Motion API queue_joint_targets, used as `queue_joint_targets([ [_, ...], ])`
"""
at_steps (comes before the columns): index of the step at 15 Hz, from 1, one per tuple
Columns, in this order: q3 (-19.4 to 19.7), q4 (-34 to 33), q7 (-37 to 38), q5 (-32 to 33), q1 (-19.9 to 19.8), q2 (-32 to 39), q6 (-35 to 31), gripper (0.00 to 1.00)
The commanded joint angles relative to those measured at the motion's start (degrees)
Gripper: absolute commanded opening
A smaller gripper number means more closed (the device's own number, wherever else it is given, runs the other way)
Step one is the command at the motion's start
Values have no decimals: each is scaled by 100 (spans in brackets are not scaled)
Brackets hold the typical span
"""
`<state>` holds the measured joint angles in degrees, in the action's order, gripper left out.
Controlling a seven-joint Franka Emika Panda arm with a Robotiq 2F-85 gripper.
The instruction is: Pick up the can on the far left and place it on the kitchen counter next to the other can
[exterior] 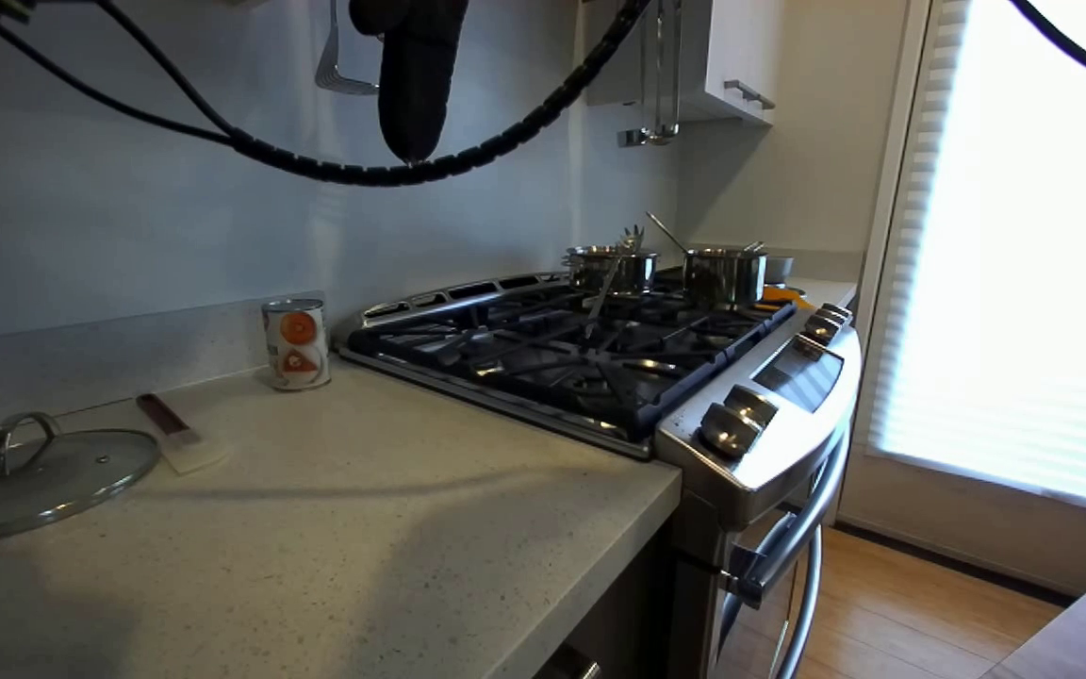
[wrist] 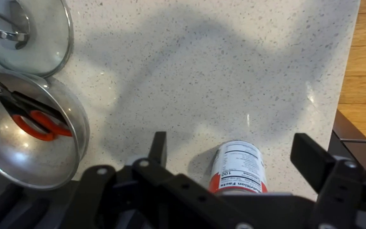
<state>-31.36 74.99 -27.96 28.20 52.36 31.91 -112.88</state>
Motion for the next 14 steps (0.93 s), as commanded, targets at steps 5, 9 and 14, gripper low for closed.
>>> queue_joint_targets([
  [5,525,-549,-866,-681,605,554,-85,100],
  [9,787,-958,-1259,-576,867,901,-219,100],
  [14,874,-1560,-1868,-886,989,1440,-672,100],
])
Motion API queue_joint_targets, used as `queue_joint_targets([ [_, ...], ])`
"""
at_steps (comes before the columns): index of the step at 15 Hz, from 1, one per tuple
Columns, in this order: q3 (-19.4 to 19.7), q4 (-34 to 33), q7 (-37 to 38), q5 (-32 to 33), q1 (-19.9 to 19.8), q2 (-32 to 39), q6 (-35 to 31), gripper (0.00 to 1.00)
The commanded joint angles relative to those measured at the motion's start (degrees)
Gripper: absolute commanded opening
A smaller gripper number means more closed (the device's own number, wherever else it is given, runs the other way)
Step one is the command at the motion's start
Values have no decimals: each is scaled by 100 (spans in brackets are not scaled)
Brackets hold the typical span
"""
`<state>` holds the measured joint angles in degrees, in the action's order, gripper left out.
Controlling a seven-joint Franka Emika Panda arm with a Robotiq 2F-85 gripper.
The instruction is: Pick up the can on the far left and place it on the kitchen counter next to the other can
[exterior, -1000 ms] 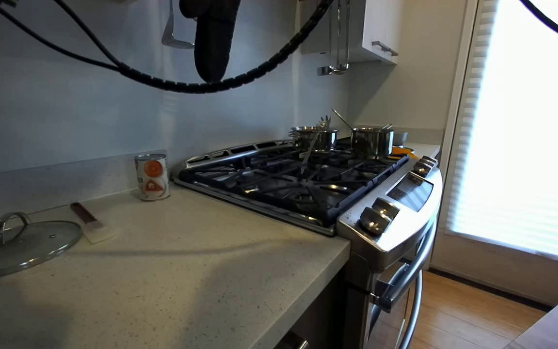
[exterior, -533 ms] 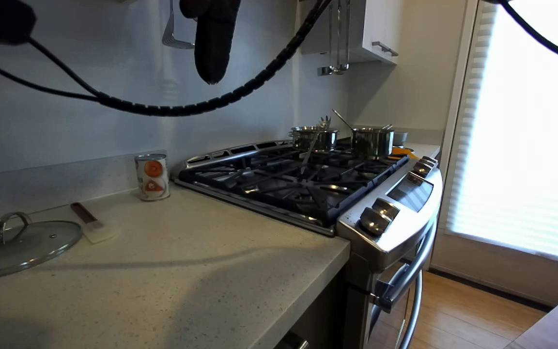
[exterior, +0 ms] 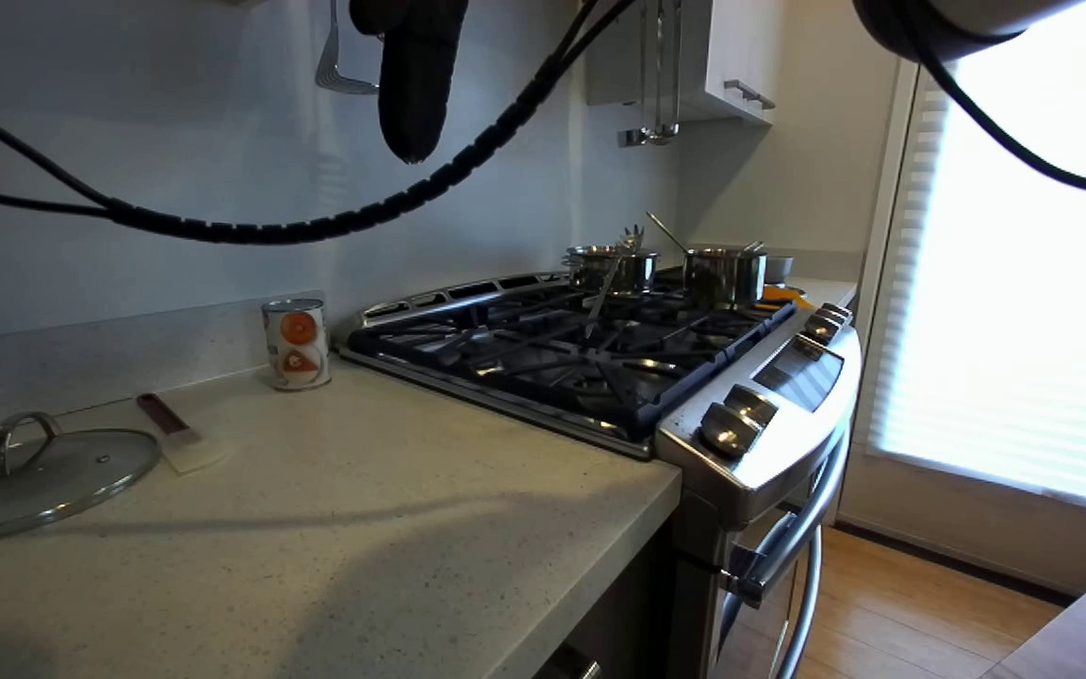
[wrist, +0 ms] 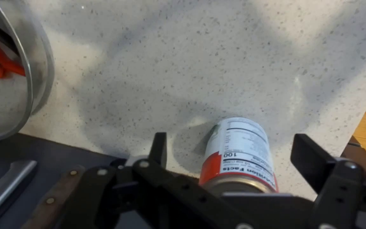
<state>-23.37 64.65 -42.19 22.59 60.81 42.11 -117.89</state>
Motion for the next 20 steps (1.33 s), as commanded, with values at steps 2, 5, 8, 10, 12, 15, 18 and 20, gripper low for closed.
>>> queue_joint_targets([
  [2,-3,-715,-687,-664,125,606,-163,100],
  [5,-40,-931,-992,-1120,134,790,17,100],
  [8,50,-1170,-1302,-1207,216,971,65,100],
  [10,44,-1341,-1522,-1296,239,1115,91,100],
  [12,59,-1492,-1702,-1352,280,1227,79,100],
  [15,64,-1718,-1918,-1463,328,1386,114,100],
  [18,-174,-1847,-1954,-1374,258,1524,142,100],
  [20,-256,-1940,-2000,-1395,249,1598,202,100],
])
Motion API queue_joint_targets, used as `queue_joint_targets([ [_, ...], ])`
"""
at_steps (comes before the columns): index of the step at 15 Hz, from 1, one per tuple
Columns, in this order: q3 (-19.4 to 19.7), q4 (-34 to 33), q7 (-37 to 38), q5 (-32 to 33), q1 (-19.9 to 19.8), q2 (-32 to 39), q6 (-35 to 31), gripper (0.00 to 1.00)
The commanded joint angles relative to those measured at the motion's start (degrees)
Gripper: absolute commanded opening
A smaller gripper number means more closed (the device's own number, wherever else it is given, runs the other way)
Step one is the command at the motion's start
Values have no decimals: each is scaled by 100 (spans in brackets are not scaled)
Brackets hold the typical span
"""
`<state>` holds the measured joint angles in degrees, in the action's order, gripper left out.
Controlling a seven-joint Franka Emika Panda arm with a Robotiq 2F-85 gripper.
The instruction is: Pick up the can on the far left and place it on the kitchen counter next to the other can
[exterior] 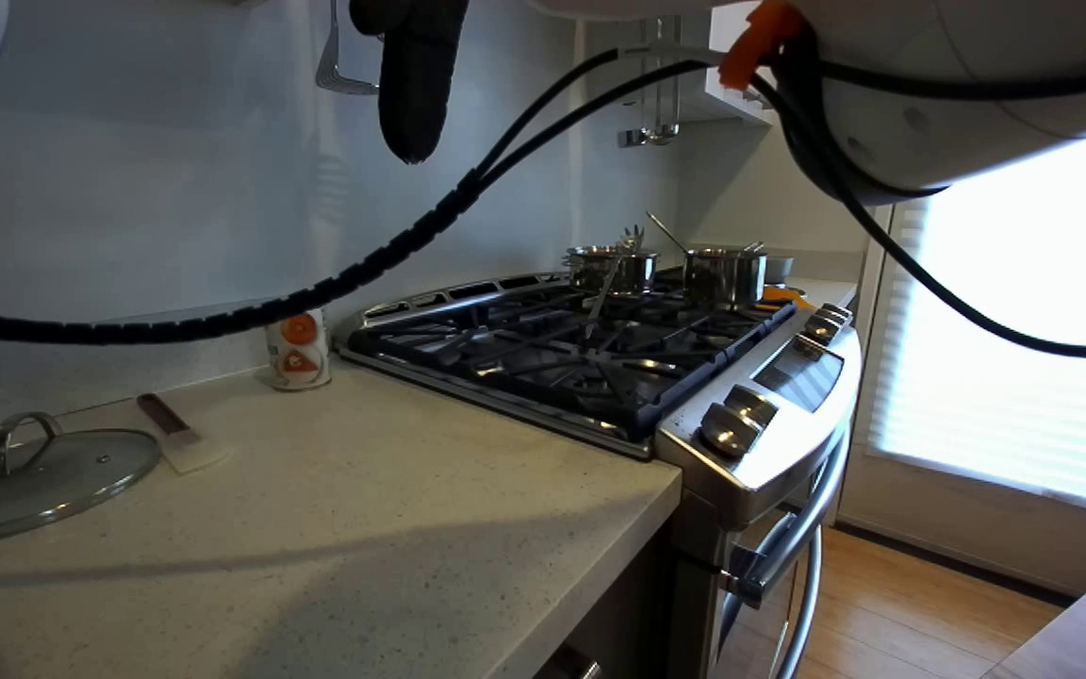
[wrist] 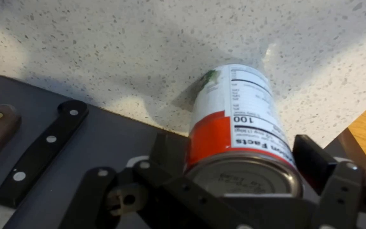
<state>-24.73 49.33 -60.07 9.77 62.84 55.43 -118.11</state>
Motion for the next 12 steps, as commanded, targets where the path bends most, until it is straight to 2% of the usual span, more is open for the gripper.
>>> queue_joint_targets([
  [1,-148,-446,-217,-111,45,294,252,100],
  [3,-226,-532,-271,-126,32,363,306,100],
  [4,-233,-564,-282,-107,35,387,327,93],
  [5,-237,-603,-272,-85,47,405,362,74],
  [7,-214,-658,-194,-43,63,417,465,58],
  [10,-143,-614,31,8,80,297,592,58],
  [12,-106,-332,342,21,20,37,498,58],
])
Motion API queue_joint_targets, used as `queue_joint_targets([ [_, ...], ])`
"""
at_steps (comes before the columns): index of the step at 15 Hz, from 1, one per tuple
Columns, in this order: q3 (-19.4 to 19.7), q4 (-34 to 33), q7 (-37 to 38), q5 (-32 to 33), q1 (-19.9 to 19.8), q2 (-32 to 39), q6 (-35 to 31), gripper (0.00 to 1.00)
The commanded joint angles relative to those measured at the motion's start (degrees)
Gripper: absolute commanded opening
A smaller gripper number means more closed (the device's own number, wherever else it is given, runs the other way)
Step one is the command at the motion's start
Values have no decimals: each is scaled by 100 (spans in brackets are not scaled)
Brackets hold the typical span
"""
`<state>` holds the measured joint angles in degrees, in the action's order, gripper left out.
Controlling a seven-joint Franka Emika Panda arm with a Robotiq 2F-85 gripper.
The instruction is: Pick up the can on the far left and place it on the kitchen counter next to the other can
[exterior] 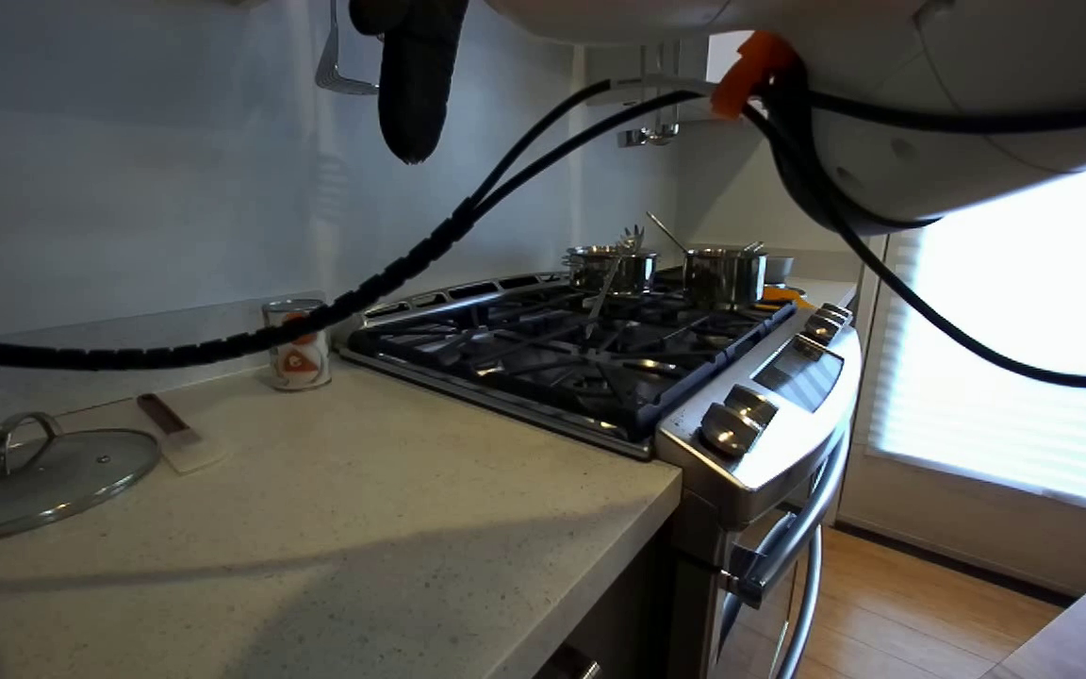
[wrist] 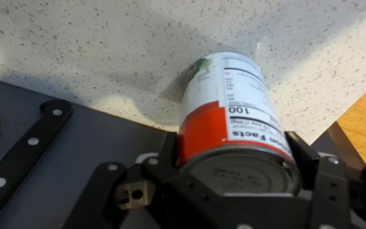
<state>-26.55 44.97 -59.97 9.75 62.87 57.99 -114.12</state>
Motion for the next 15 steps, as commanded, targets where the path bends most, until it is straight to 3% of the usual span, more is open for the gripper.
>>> queue_joint_targets([
  [1,102,245,520,46,-11,-339,-25,58],
  [7,175,1688,1876,2,-326,-1346,-1484,58],
  [14,23,3465,3131,-297,-746,-2321,-1865,58],
  [15,136,3696,3353,-374,-715,-2493,-1955,58],
])
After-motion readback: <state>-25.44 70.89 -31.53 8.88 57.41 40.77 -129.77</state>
